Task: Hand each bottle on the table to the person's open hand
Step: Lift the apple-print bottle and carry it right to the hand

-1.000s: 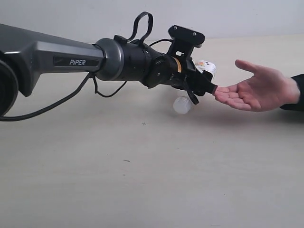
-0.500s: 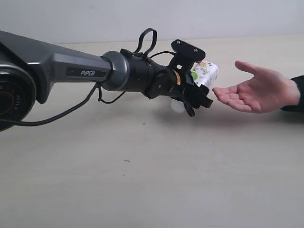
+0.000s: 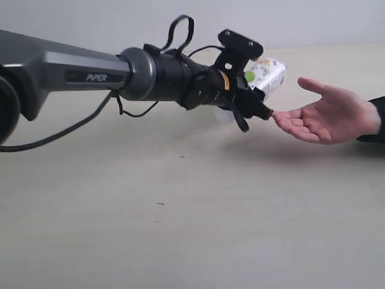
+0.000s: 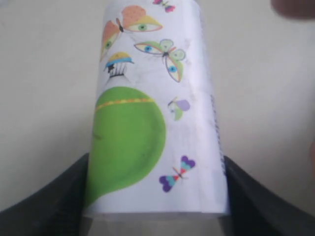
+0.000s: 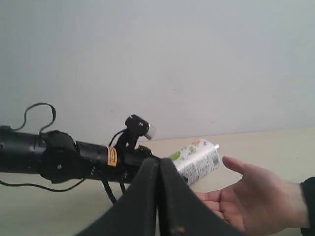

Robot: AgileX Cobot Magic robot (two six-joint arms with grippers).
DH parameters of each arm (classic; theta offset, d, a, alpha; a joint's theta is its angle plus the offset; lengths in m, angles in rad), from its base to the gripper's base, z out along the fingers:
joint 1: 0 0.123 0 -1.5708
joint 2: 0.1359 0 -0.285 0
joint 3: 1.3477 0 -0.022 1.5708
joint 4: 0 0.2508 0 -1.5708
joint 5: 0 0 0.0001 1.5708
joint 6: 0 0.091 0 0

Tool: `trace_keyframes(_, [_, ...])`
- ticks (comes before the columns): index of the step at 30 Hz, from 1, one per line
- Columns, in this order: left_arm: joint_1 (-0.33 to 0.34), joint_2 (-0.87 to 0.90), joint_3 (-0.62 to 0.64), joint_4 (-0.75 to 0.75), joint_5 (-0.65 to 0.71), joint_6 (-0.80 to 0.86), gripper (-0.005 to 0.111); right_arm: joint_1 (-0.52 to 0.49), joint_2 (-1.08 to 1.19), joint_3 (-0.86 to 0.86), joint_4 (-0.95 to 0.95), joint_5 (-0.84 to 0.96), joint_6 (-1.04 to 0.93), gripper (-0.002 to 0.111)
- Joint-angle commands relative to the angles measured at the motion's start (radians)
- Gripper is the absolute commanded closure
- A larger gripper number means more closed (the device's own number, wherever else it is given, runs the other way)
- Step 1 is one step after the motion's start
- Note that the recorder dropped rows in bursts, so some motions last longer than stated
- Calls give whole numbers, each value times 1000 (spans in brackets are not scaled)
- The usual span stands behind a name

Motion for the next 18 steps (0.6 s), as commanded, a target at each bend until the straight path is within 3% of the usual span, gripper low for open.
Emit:
trace_keyframes(1, [9, -92, -5, -8, -11, -29, 107, 2, -5, 1, 0, -1, -7, 108])
trace_keyframes(8, [-13, -143, -5, 2, 36, 46, 107, 2, -5, 1, 0, -1, -7, 108])
trace_keyframes(18, [-63, -152, -5, 4, 128, 607, 107, 2, -5, 1, 0, -1, -7, 108])
